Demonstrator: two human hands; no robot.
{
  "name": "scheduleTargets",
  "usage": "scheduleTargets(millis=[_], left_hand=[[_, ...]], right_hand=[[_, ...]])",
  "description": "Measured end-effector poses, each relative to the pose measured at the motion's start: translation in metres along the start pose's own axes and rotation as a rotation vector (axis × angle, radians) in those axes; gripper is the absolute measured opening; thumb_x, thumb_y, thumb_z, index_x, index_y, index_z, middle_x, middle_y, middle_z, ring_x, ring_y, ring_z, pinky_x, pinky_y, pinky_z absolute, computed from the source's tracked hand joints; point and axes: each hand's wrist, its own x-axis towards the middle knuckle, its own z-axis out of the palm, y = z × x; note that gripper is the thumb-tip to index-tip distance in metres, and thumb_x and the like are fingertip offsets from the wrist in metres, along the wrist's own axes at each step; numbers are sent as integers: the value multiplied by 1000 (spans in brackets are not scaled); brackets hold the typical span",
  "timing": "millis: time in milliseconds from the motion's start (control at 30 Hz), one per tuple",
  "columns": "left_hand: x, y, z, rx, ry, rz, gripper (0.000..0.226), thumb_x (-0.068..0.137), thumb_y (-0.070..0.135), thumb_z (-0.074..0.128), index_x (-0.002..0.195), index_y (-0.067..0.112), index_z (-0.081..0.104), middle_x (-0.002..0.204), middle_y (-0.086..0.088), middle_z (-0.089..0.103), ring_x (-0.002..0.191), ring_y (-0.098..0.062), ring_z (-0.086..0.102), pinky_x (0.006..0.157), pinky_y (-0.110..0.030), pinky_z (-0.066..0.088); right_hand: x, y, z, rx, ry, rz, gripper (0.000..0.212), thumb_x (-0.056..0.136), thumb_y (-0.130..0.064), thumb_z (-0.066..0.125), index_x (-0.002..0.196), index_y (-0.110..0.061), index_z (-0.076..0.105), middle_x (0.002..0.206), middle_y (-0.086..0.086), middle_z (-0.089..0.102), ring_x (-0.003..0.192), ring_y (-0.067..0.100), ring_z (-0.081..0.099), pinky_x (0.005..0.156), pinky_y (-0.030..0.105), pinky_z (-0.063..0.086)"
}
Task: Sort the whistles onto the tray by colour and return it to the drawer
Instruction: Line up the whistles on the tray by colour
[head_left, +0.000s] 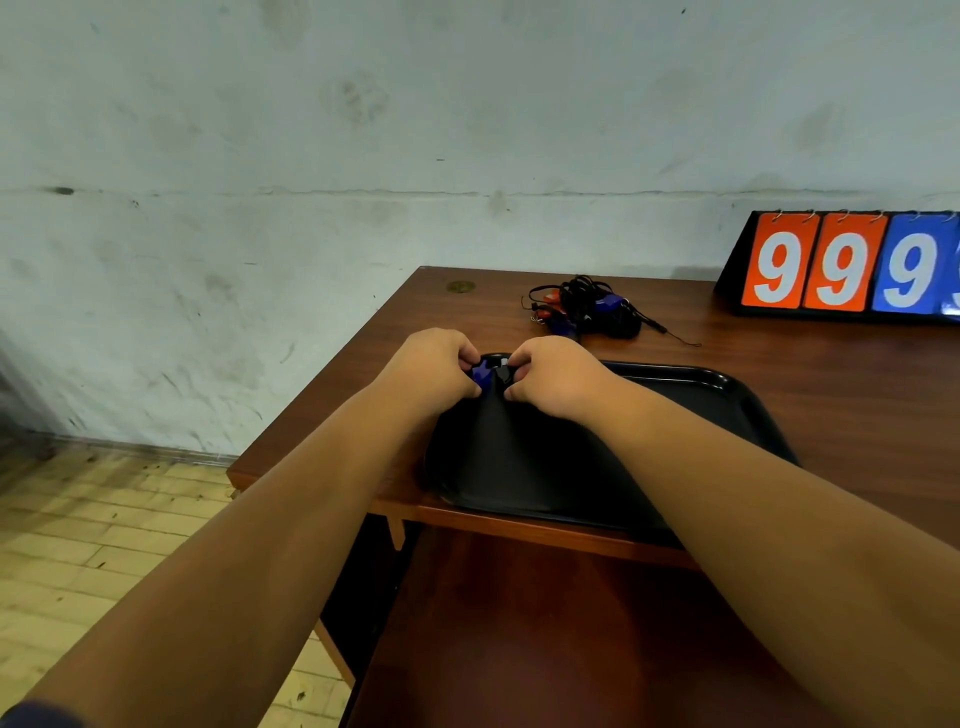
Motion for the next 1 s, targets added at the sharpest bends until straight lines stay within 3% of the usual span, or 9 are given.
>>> scheduleTargets(millis=[533, 633, 800, 1000], left_hand=[[4, -3, 0, 9, 26, 15, 48, 87, 20, 87, 133, 18, 73, 126, 0, 76, 116, -19, 71, 107, -33, 54], [1, -2, -2, -15, 44, 32, 41, 88, 12, 84, 128, 18, 76, 124, 0, 77, 116, -20, 71, 107, -36, 55], [6, 4, -3, -79, 134, 71, 37, 95, 3, 68, 127, 18, 76, 125, 0, 75, 117, -18, 69, 106, -32, 55], [31, 32, -4, -113, 136, 185, 22, 100, 14, 65, 116, 20, 79, 111, 10, 71, 98, -8, 65, 86, -22, 47]], right_hand=[[-2, -2, 1, 48, 17, 10, 37, 95, -22, 79, 130, -11, 76, 109, 7, 79, 102, 25, 74, 99, 45, 59], [-8, 3, -6, 87, 34, 15, 35, 97, -20, 76, 131, -11, 74, 113, 7, 78, 103, 25, 73, 100, 45, 59], [-15, 21, -30, 94, 115, 35, 33, 101, -21, 72, 134, -16, 74, 130, 1, 73, 120, 19, 66, 109, 34, 51], [-13, 57, -58, 121, 210, 113, 18, 102, -17, 65, 107, -22, 82, 97, -13, 70, 98, 10, 64, 87, 26, 44]])
